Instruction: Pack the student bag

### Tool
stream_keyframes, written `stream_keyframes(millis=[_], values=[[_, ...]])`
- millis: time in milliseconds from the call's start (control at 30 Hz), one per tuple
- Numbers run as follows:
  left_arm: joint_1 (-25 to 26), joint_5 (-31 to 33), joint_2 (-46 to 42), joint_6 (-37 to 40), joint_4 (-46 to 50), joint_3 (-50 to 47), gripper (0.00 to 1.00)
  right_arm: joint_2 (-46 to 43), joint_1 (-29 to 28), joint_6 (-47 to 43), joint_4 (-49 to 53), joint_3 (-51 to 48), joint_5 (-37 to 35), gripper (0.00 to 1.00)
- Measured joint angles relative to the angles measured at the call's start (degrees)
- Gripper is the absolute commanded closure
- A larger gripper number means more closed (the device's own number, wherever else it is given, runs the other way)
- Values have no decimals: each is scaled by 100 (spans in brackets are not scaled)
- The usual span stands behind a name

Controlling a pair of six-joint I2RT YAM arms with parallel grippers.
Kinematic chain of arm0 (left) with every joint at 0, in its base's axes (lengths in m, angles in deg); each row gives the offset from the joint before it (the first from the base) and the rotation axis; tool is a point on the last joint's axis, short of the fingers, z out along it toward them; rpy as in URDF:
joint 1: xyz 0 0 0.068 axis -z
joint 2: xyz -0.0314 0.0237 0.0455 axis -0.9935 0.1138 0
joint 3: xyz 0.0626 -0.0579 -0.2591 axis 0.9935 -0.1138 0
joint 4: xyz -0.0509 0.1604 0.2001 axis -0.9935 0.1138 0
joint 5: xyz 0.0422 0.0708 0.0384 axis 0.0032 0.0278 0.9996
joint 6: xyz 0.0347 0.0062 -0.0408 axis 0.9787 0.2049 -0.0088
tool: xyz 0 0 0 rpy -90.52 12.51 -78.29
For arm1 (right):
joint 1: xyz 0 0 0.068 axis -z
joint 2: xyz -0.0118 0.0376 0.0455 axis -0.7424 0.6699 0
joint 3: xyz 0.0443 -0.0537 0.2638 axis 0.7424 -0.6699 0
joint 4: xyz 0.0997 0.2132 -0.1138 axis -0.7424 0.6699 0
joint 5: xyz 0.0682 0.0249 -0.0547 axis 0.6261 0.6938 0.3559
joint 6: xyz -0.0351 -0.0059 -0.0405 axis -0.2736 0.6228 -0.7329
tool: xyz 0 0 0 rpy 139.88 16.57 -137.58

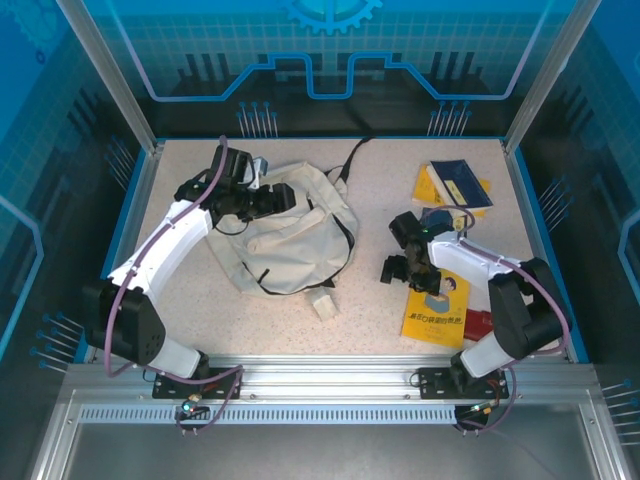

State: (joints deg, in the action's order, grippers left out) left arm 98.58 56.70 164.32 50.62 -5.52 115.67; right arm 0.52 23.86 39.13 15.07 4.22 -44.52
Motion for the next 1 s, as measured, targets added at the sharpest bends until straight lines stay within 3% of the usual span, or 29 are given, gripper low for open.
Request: stream_keyframes(millis=[367,533,667,767,1000], values=[[170,-402,142,-658,-472,-144,14,586,-409,208,-157,417,190,13],[487,-498,455,-870,-586,-144,14,699,-466,157,-557,726,581,13],[894,-586,774,-992,-715,-136,15,446,-437,-15,-605,841,501,13],[1268,-662,1027,-1099,-791,-103,18,-9,-155,-127,-492,702,380,13],[2129,-750,1779,-1261,-907,330,27,-1099,1250,-367,11,-487,68,15]])
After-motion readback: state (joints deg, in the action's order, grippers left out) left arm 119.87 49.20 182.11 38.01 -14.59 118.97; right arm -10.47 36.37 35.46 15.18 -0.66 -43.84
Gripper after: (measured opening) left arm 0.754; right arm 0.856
